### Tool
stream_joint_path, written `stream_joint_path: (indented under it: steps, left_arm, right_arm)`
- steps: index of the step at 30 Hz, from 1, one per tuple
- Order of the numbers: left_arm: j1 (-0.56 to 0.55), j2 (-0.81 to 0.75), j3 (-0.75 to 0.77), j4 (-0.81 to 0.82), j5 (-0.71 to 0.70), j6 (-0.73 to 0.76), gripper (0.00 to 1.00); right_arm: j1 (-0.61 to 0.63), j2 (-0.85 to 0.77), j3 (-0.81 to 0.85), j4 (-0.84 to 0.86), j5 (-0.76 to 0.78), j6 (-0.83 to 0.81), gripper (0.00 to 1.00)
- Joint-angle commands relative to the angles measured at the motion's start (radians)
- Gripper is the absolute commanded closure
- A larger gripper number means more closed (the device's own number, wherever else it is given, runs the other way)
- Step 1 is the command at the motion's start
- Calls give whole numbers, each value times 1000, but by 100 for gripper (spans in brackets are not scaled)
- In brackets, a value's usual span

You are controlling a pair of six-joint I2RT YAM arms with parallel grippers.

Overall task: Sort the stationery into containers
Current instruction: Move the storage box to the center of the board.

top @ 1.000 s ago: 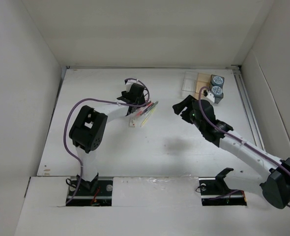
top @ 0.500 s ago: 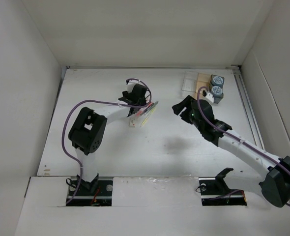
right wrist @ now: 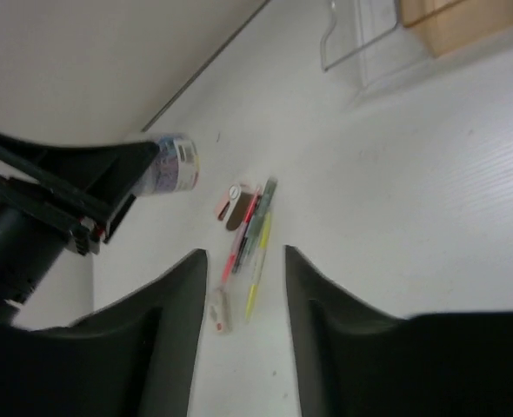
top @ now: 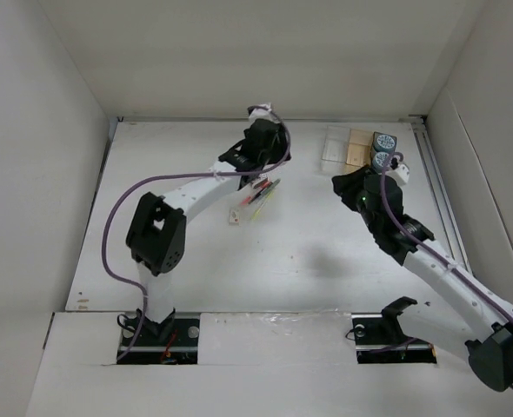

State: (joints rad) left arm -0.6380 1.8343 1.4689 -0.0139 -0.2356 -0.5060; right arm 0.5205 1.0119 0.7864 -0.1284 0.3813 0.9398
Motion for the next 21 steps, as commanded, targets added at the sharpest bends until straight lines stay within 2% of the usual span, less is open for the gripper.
stream_joint_path:
  steps: [1, 2, 3, 4, 6, 7, 10, 14, 18, 21]
  left_arm:
    - [-66, 131, 233, 20, 88, 21, 78]
    - [-87, 173, 293, 5, 88, 32, 78]
    - [-97, 212, 415, -7, 100, 32, 78]
    - [-106, 291, 477, -26, 110, 32, 77]
    - [-115, 371, 598, -47, 110, 41, 75]
    - [-115, 408, 707, -47, 136, 41, 75]
    - [-115, 525, 838, -6, 136, 14, 72]
    - [-115, 605, 875, 176, 136, -11, 70]
    - [-115, 709, 978, 216, 150, -20, 68]
    - [-115, 732, 989, 265, 140, -20, 68]
  right_arm:
    - [-40, -59, 30, -45, 33, 16, 55]
    - [-60, -68, 39, -65, 33, 16, 69]
    - [-69, -82, 39, -74, 33, 16, 88]
    - [-79, -82, 50, -83, 24, 16, 94]
    - [-103, -93, 50, -92, 5, 16, 100]
    - [-103, -104, 50, -93, -5, 25, 100]
    - [-126, -104, 50, -93, -45, 25, 100]
    - [-126, -114, 50, -93, -67, 25, 100]
    - [-135, -148, 40, -105, -65, 13, 99]
    - [-145, -197, 16, -105, -79, 13, 97]
